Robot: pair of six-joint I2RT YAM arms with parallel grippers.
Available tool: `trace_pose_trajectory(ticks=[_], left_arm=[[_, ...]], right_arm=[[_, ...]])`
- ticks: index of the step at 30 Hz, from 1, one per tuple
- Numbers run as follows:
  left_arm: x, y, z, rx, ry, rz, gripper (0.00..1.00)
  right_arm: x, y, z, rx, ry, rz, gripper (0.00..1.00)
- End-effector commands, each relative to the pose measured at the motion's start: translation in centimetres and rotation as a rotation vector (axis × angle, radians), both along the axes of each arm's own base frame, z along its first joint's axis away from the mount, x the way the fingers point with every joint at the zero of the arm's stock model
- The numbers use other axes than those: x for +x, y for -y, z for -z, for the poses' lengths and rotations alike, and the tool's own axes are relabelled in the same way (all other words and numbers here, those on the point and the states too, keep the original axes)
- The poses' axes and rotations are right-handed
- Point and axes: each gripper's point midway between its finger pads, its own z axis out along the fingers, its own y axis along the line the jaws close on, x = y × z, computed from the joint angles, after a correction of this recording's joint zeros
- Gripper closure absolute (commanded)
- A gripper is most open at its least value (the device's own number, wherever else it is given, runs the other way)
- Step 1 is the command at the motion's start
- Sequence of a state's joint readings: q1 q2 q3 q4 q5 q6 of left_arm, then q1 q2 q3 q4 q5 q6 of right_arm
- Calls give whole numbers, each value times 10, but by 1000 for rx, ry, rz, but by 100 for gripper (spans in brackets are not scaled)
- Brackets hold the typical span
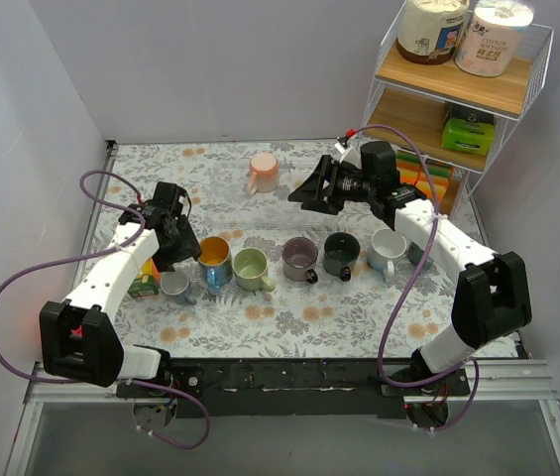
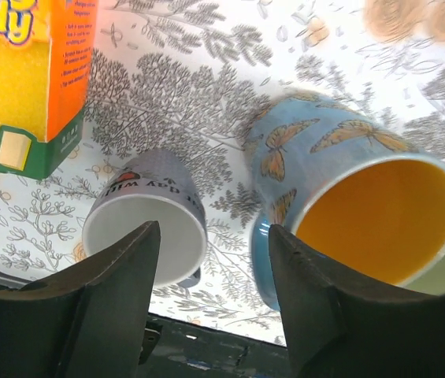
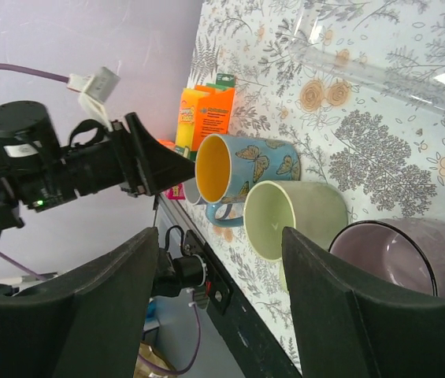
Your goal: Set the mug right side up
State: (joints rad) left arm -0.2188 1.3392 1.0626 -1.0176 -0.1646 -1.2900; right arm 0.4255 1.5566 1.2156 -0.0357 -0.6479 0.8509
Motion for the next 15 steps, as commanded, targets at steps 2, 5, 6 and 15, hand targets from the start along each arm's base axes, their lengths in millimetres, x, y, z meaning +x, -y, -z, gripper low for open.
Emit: trace_pose_trajectory(ticks=[2,5,6,15], left_arm=[[17,9,-57,-53,136,24,41],[23,10,-77,-57,172,41,40],[24,10,-80,-58,178,43,40],[40,23,-95,-105,245,106,36]], right_arm=[[15,5,-17,-43,83,40,29],[19,8,-16,-64,88,63,29],[20,9,-16,-72,93,67,29],[22,15,-16,-111,107,90,29]])
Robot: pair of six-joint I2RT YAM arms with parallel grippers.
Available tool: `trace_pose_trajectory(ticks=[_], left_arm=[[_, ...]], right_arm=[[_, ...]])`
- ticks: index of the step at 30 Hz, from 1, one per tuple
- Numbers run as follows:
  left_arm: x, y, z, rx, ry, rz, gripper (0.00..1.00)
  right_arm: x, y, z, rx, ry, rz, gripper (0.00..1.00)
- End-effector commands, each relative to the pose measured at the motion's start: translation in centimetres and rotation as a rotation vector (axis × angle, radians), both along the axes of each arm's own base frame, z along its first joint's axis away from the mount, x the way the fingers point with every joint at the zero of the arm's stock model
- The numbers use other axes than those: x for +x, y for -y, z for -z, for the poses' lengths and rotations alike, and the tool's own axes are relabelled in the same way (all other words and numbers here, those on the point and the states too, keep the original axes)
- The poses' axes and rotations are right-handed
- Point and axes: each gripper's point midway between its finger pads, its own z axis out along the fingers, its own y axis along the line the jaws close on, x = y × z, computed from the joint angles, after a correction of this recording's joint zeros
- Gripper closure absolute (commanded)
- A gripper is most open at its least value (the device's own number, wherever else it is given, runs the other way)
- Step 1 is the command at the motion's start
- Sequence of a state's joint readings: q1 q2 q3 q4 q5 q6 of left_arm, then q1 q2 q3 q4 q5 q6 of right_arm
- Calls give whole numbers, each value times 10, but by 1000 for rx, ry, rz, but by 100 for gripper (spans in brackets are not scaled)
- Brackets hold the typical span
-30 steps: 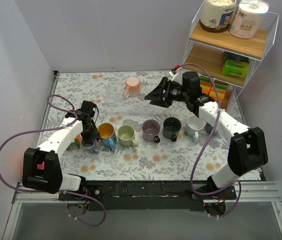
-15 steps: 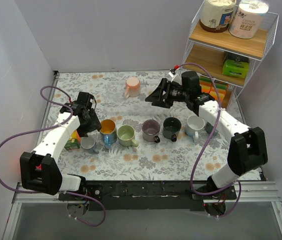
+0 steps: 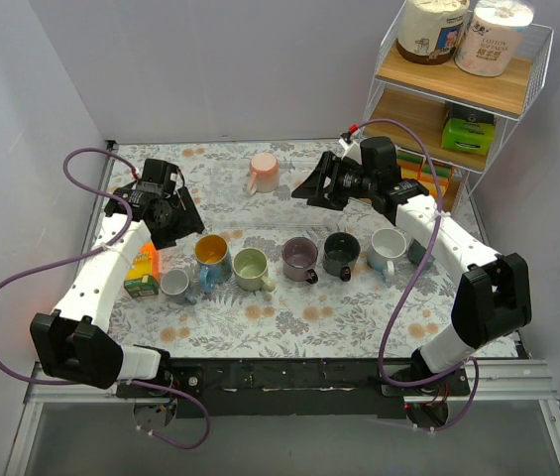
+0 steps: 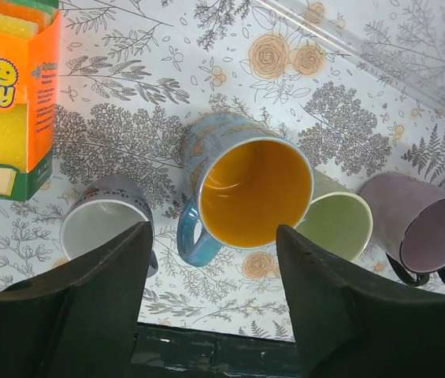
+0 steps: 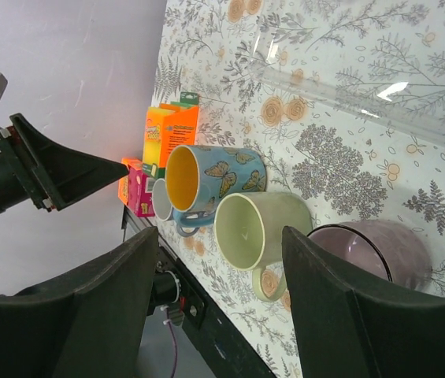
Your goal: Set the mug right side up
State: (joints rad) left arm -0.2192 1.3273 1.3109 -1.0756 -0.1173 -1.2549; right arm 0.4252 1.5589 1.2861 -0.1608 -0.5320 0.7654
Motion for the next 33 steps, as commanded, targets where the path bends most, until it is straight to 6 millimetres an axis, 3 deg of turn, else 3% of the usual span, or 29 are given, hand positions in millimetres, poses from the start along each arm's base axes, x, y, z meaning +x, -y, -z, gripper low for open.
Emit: trace_pose_trajectory(ticks=[1,4,11,19,22,23,24,33], left_arm=[[4,14,-16,-56,66,89,33],[13,31,-19,-117,124,186,25],[69,65,-34,-184,354,375,2],[148,76,14,-111,373,403,2],[182,91,19,-146,427,435,2],[189,97,33,-161,413,452,2],[198,105,27,-184,438,467,2],[240,153,53,-259,504,591,2]], right_arm=[[7,4,-17,-11,64,13,29],[6,5,-17,-22,76,14,29],[1,8,-10,-45,73,12,29],[-6,14,-2,-67,62,18,29],[-8,16,-1,-75,60,18,29],[-9,17,0,-80,60,17,29],[-10,17,0,-83,59,16,29],[-13,21,6,-115,40,19,29]])
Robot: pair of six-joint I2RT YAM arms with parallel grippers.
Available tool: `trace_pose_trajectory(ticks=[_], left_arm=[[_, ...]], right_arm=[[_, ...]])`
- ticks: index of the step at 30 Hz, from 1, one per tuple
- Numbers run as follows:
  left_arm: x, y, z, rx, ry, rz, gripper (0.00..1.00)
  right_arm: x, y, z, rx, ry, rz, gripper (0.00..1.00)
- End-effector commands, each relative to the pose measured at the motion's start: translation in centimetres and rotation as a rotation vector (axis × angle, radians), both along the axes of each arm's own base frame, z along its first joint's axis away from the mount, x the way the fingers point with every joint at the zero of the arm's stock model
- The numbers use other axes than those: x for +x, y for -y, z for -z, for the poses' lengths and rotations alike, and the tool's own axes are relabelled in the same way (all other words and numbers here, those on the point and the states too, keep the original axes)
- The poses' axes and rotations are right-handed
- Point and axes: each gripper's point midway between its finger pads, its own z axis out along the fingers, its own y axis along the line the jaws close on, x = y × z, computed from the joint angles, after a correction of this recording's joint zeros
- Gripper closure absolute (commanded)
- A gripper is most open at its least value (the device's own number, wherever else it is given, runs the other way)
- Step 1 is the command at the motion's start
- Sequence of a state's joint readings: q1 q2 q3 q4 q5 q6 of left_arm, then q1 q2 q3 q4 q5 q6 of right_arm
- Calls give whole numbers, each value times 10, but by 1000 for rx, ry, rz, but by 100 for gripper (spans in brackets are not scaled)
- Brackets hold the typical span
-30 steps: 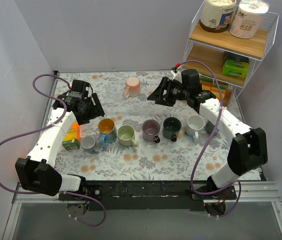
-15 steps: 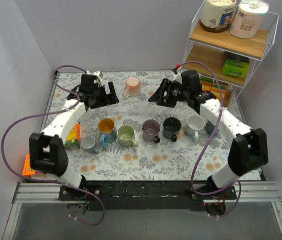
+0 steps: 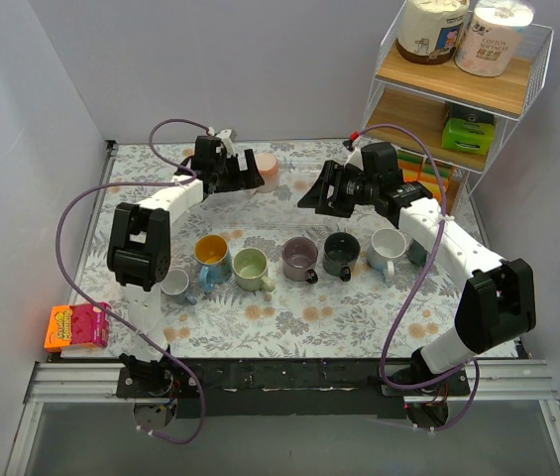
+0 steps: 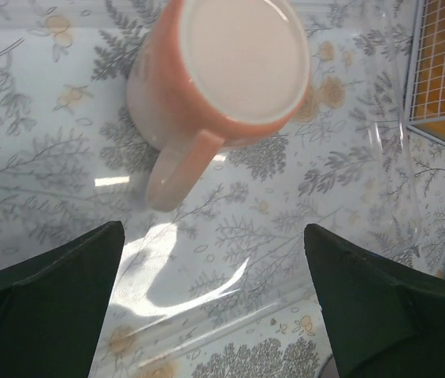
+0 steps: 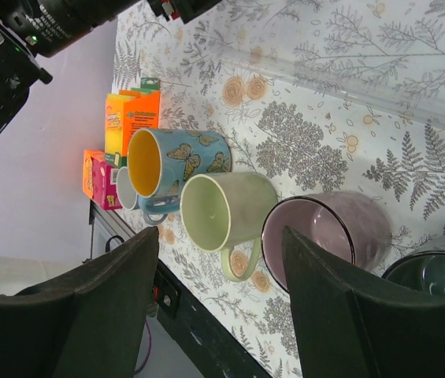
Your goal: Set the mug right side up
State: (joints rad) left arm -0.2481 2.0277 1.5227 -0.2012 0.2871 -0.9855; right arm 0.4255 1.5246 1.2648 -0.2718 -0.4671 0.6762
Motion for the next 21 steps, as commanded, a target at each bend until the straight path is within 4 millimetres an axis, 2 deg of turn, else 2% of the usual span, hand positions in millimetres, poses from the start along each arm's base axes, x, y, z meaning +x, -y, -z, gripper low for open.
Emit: trace_pose_trajectory(ticks=[1,4,8,11,12,13,18,19,21], left_arm=[[25,28,-26,-70,147,81,2],[39,31,-8,-70,133,70,2],[53,34,-1,-72,146,62,8],[60,35,5,-64,154,64,19],[62,35,6,-63,155,67,28],[62,35,6,-57,158,70,31],[66,30,4,-18,175,70,43],[66,29,2,-11,180,69,48],[65,29,0,5,191,77,51]], right_arm=[[-4,6,-12,-8,42,1,29],[-5,8,-11,-16,36,5,29],[-8,9,-9,-26,22,7,29],[-8,11,-6,-39,14,11,30],[-9,11,-5,-42,13,10,30],[-9,12,-4,-45,10,13,30],[-10,14,-3,-51,7,18,30],[-10,14,-1,-54,4,19,30],[-10,15,0,-56,1,20,30]])
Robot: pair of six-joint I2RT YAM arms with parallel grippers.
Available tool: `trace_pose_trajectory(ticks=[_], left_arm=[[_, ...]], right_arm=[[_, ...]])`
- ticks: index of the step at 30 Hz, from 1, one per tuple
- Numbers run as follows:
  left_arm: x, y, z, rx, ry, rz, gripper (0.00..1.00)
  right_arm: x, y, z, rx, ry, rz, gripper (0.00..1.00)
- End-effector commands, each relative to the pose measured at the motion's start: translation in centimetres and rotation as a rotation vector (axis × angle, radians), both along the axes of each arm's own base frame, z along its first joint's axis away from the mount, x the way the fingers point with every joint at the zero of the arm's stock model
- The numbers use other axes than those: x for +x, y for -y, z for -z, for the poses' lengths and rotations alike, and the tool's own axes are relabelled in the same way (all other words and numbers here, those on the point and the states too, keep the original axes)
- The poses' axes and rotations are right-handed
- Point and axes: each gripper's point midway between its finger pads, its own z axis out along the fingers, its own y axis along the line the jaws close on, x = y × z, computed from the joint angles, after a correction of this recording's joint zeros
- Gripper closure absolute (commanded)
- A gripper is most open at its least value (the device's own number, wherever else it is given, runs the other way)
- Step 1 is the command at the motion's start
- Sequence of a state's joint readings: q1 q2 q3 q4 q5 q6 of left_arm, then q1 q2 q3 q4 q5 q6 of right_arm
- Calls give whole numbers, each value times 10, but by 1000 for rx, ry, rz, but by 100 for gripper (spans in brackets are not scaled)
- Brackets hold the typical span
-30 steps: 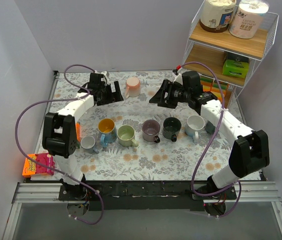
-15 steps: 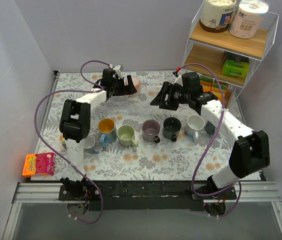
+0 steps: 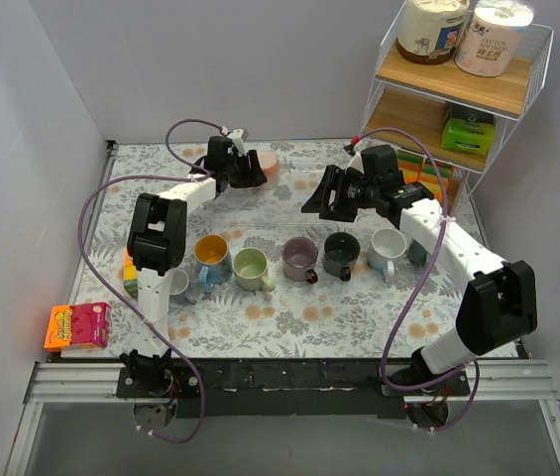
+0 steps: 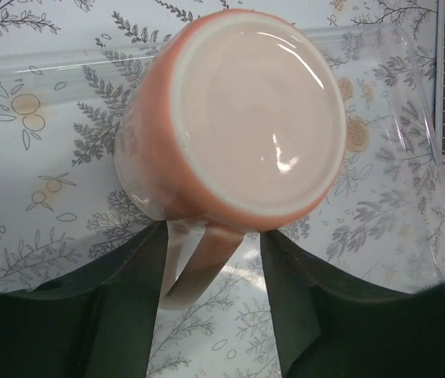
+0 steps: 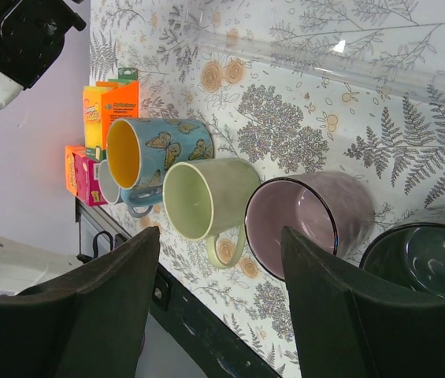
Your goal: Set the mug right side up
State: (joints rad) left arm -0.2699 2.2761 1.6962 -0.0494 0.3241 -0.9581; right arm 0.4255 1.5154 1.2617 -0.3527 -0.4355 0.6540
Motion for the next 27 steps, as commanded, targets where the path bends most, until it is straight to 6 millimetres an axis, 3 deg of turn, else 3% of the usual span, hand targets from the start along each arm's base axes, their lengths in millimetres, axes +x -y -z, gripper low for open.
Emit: trace_pose_trajectory(ticks=[1,4,8,11,20,27], left_arm=[[13,-3,-40,30,112,10,55],[13,-2,-38,63,115,11,71],[12,1,-32,93,107,22,81],[11,1,-31,111,106,12,99],[0,11,-44,121,124,35,100],[-11,16,-91,42,156,21,100]], right_arm=[[-2,6,-12,-1,43,6,30],[-2,5,-10,0,38,3,30],[-2,4,-8,2,28,-3,30],[-4,3,-5,1,20,-8,31],[-3,4,-8,5,32,-6,31],[-2,4,-14,11,55,-3,30]])
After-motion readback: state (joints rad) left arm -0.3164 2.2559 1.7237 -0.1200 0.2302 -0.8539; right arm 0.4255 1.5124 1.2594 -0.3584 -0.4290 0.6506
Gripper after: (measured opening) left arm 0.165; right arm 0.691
